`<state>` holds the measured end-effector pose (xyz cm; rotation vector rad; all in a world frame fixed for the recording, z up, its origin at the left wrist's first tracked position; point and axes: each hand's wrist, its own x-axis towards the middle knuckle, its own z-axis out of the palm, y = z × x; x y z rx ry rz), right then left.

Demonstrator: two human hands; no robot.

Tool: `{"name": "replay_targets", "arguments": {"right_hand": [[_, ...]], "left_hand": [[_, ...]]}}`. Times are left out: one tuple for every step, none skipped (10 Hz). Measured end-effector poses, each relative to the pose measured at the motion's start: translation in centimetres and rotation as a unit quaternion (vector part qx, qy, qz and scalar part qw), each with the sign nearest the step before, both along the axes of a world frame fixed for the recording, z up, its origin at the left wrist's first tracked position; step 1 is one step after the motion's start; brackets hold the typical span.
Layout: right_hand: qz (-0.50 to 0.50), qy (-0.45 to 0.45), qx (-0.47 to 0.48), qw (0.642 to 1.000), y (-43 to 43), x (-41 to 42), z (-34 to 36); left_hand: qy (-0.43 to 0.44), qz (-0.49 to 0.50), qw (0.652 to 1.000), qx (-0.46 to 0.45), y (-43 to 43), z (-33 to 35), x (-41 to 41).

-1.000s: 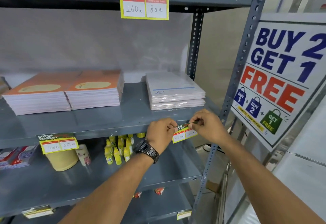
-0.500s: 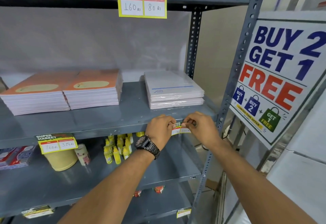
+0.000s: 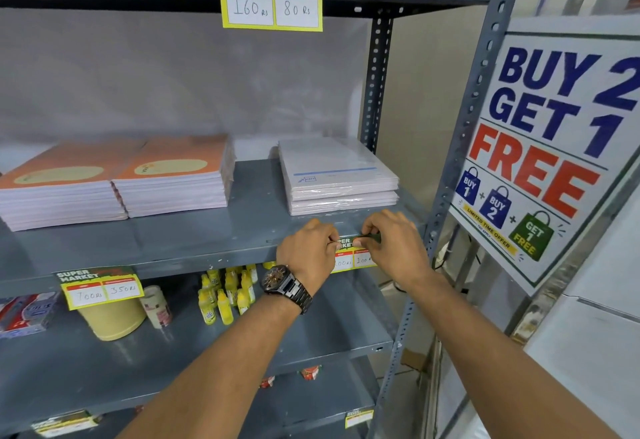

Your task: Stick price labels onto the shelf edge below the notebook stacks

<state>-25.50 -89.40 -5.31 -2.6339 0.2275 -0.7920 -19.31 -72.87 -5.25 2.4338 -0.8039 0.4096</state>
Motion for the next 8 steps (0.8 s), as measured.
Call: {"name": "replay_targets", "arguments": {"right_hand": [[-0.014,0.009,-0.018,1.000,-0.1,0.0,0.0],[-0.024,0.008,-0.019,0.999,-0.1,-0.1,-0.1],[-0.038,0.017,-0.042,0.998,0.1,0.1,-0.1],[-0.047,0.011,-0.051,0.998,0.2,0.2,-0.3],[-0.056,0.005,-0.047,0.997,0.3,0.1,-0.4],[-0.057,0.016,-0.063,0.996,0.7,-0.2,-0.2],[-0.060,0.025,-0.072,0.995,1.1,-0.5,0.4],[-0.055,0.029,-0.053,0.997,1.4,-1.0,0.6]], "left_hand": [[0.001,0.003,1.000,0.004,0.1,0.3,0.2],[0.012,0.004,1.000,0.001,0.2,0.7,0.2],[0.014,0.004,1.000,0.004,0.3,1.0,0.3],[0.013,0.004,1.000,0.008,0.4,1.1,0.2],[0.013,0.003,1.000,0.009,0.4,1.0,0.1],[0.028,0.003,1.000,0.010,0.5,1.2,-0.4],[0.040,0.000,0.999,0.012,1.1,1.6,-0.8],[0.024,0.011,1.000,-0.011,2.5,2.0,-0.9]]}}
